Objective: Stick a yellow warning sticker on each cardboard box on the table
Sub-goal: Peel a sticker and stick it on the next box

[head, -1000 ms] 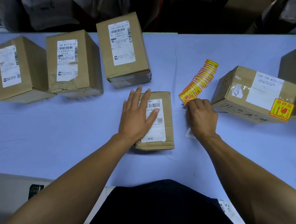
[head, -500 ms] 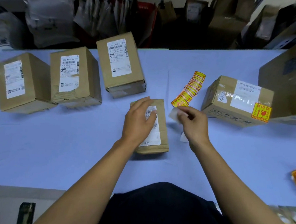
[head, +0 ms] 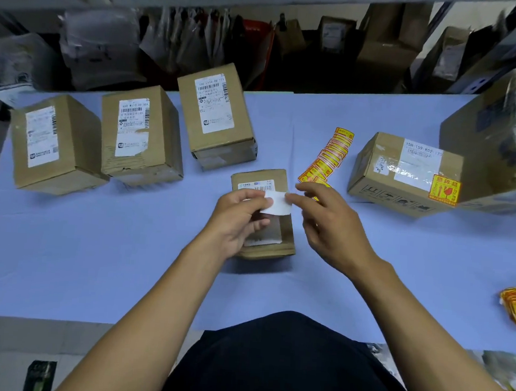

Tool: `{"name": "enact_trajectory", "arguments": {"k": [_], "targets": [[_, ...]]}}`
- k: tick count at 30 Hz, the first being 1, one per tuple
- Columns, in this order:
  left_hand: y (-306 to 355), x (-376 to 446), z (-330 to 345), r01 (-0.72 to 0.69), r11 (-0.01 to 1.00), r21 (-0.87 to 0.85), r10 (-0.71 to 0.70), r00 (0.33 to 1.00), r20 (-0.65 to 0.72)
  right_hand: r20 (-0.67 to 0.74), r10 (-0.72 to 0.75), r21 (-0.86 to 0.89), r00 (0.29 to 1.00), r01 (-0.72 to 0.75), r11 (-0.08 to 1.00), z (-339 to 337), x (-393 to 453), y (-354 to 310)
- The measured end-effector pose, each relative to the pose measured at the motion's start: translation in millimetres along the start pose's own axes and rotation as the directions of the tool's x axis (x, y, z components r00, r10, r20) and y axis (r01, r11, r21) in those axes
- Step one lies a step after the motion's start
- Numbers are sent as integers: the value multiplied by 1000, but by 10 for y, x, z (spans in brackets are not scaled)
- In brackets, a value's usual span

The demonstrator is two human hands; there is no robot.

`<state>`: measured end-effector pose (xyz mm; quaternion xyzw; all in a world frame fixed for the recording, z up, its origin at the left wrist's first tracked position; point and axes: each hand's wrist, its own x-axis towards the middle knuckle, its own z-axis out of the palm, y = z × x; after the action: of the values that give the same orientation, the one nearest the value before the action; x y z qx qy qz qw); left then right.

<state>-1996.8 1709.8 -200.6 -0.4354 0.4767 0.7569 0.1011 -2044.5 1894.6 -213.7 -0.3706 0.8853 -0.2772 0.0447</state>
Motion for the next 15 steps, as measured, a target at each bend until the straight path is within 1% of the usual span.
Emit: {"name": "enact_trajectory", "arguments": {"k": [2, 4, 5, 6, 7, 8, 9, 10, 11, 12, 13, 15], "targets": [[21, -47, -47, 59, 996, -64, -57, 998, 35, -9, -69, -36, 998, 69, 997, 9, 24, -46], [3, -83, -86, 82, 994, -79, -78, 996, 45, -42, -91, 9, 995, 91, 996, 17, 56, -109], [-11, -103, -102, 77, 995, -62, -74, 996, 39, -41, -59, 66, 997, 62, 996, 21, 71, -144], [-29, -115, -120, 59, 998, -27, -58, 998, 27, -21, 11, 149, 1000, -7, 989, 26, 85, -180], [-45, -126, -137, 31, 999, 24, -31, 999, 10, 23, 113, 247, 993, -115, 962, 30, 98, -212], [-63, -130, -160, -6, 997, 81, 7, 1000, -2, 98, 234, 360, 967, -254, 898, 25, 118, -237], [-76, -136, -181, -43, 991, 127, 43, 999, 3, 201, 347, 475, 916, -401, 783, 7, 142, -265], [-81, -149, -198, -74, 985, 157, 70, 997, 28, 313, 424, 572, 850, -525, 630, -8, 157, -291], [-83, -174, -206, -97, 981, 169, 87, 994, 67, 419, 456, 634, 785, -612, 472, -13, 160, -310], [-91, -196, -210, -115, 978, 175, 97, 990, 105, 496, 456, 663, 739, -662, 350, -20, 158, -320], [-103, -216, -211, -129, 974, 187, 105, 986, 130, 541, 447, 671, 712, -686, 280, -30, 153, -325], [-123, -242, -204, -148, 964, 221, 116, 982, 151, 581, 429, 676, 692, -704, 220, -36, 137, -342]]}}
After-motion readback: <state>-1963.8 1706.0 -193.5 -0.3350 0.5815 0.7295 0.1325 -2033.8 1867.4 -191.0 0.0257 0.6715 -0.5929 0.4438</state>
